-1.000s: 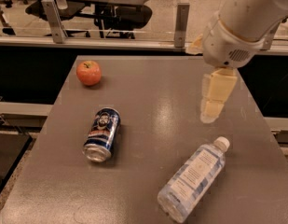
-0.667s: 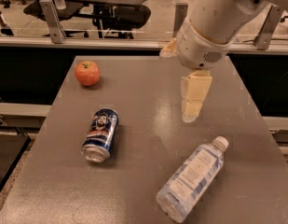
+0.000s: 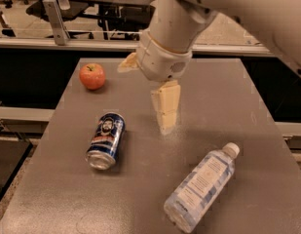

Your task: Move pepsi can near apple

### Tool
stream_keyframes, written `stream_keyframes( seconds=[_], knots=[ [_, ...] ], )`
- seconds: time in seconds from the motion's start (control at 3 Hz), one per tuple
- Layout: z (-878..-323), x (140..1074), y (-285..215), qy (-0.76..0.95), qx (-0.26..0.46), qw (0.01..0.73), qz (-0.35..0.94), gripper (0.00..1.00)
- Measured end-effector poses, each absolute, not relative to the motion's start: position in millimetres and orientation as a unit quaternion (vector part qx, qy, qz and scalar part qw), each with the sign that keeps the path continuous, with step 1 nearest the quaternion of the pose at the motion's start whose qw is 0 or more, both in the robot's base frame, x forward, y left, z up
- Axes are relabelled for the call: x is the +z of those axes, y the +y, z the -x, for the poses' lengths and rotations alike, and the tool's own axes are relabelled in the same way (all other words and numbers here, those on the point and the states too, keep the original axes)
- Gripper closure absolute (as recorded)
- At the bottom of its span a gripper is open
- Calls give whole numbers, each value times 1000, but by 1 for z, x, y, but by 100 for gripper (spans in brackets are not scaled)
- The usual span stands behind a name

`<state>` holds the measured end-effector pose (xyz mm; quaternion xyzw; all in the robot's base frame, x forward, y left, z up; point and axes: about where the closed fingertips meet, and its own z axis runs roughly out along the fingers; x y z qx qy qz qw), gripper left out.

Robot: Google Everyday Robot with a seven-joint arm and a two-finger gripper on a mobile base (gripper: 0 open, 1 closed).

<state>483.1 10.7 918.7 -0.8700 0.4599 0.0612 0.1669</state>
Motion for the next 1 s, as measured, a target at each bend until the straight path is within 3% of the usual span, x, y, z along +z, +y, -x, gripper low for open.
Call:
stream_keyframes(
  seconds=[0.33,1.0],
  knots=[
    [-459,901,55,336,74,140,928,0],
    [-438,871,83,213,65,83,971,0]
  ],
)
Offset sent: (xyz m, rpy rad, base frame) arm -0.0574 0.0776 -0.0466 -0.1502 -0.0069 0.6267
